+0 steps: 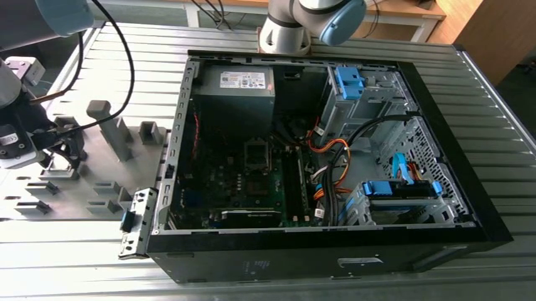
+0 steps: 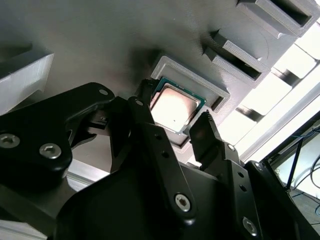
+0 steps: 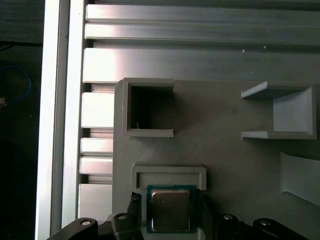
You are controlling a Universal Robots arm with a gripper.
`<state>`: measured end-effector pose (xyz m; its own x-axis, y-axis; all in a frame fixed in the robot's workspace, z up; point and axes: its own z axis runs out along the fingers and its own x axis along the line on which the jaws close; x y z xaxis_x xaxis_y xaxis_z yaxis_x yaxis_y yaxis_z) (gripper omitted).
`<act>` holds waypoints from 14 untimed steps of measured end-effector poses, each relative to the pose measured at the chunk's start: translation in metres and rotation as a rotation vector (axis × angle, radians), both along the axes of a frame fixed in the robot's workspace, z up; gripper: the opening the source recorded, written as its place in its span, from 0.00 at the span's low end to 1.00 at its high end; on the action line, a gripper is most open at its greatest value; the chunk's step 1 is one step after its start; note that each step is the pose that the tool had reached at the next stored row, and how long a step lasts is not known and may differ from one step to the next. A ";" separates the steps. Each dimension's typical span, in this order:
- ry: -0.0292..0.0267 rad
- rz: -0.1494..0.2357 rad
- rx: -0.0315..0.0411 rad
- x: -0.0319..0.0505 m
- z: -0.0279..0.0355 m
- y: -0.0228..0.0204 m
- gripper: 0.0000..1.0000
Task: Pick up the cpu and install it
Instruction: 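Pick up the cpu and move it towards the insertion slot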
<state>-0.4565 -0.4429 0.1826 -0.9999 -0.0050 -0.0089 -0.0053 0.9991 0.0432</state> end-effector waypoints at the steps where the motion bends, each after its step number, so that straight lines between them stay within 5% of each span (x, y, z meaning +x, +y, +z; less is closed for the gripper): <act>1: 0.0000 0.000 0.0000 0.0000 0.0000 0.0000 0.58; 11: 0.0000 0.007 -0.0078 0.0000 0.0000 0.0000 0.58; 14: -0.0041 0.008 -0.0077 0.0001 -0.0001 0.0000 0.58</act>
